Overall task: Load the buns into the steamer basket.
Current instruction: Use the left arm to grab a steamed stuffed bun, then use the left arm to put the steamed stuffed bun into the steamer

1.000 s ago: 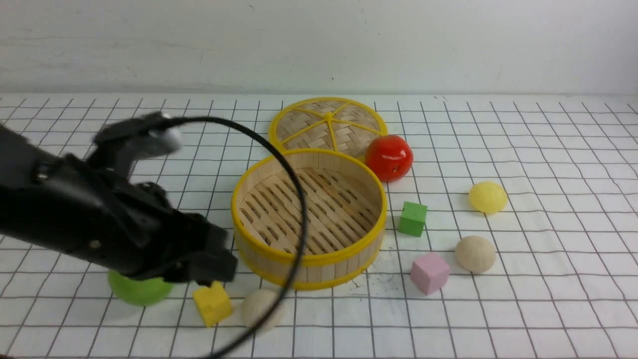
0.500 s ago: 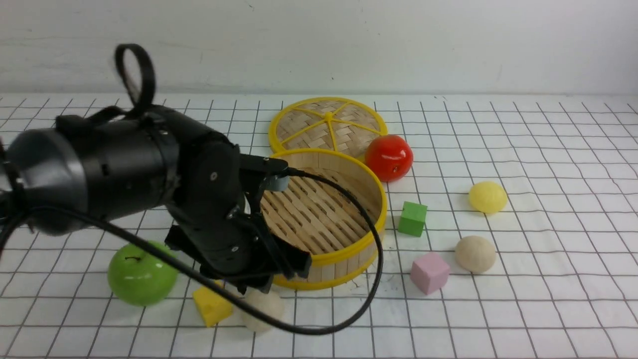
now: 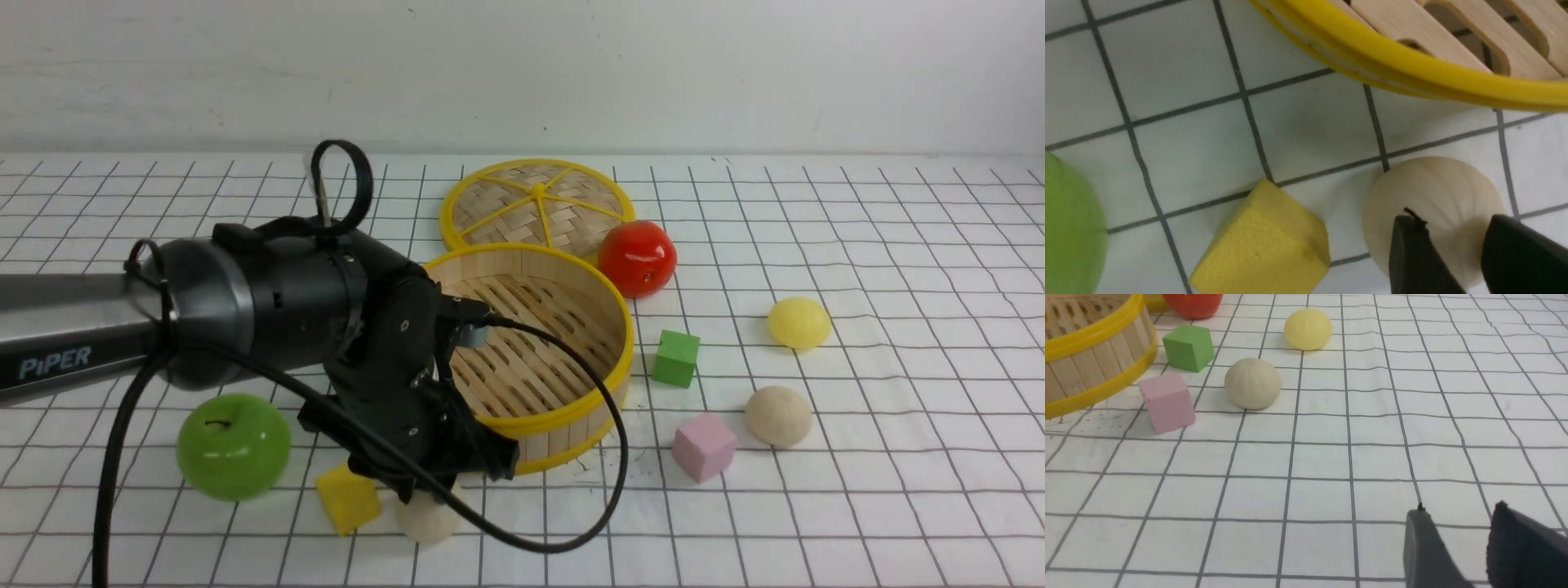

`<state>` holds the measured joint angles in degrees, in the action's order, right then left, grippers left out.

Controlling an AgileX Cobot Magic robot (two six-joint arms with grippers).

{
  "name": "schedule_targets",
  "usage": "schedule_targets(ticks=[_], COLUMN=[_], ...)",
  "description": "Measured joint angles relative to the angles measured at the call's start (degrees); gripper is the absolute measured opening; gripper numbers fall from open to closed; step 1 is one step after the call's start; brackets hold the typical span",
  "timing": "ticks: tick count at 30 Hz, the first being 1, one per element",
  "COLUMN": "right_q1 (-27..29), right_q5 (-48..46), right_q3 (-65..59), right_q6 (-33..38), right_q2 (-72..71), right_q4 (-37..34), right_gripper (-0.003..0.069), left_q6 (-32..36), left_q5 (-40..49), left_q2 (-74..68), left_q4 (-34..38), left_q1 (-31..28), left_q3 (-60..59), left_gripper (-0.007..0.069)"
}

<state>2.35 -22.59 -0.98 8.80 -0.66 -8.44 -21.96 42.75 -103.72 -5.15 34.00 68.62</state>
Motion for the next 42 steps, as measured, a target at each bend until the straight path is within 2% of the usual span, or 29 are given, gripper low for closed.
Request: schedule_targets(ticks=[6, 10, 13, 16, 23, 28, 33, 38, 42], right_q1=[0.00, 0.00, 0.00, 0.00, 0.00, 0.00, 0.00, 0.00, 0.00], right_q5=[0.00, 0.00, 0.00, 0.00, 0.00, 0.00, 0.00, 0.00, 0.00], right_q3=[0.00, 0.00, 0.00, 0.00, 0.00, 0.00, 0.00, 0.00, 0.00], right_q6=[0.00, 0.00, 0.00, 0.00, 0.00, 0.00, 0.00, 0.00, 0.00], right_q2=[0.00, 0.00, 0.00, 0.00, 0.00, 0.00, 0.00, 0.00, 0.00], right_q4=[-0.05, -0.05, -0.05, -0.05, -0.05, -0.05, -0.05, -0.05, -0.05], right_gripper=[0.0239, 0.0239, 0.0239, 0.0239, 0.0239, 0.0239, 0.0239, 0.0239, 0.0239], left_q6=[2.70, 3.63, 4.65, 6.20, 7.14, 6.82, 0.05, -8.01, -11.24], left_q5=[0.13, 0.48, 1.73, 2.45, 5.24, 2.70, -7.62, -12.22, -13.96], left_q2=[-1.11, -1.11, -0.92, 0.27, 7.11, 10.41, 7.93, 2.18, -0.55], left_q4=[-0.01, -0.01, -0.01, -0.01, -0.79, -3.52, -5.94, -7.76, -9.98], left_q1=[0.00, 0.00, 0.00, 0.00, 0.02, 0.02, -1.96, -4.57, -4.83], left_q3=[0.05, 0.05, 0.05, 0.05, 1.36, 4.07, 4.74, 4.74, 4.74], left_gripper=[0.0204, 0.0137, 0.0029, -0.0013, -0.0013, -0.0013, -0.0012, -0.0003, 0.0015])
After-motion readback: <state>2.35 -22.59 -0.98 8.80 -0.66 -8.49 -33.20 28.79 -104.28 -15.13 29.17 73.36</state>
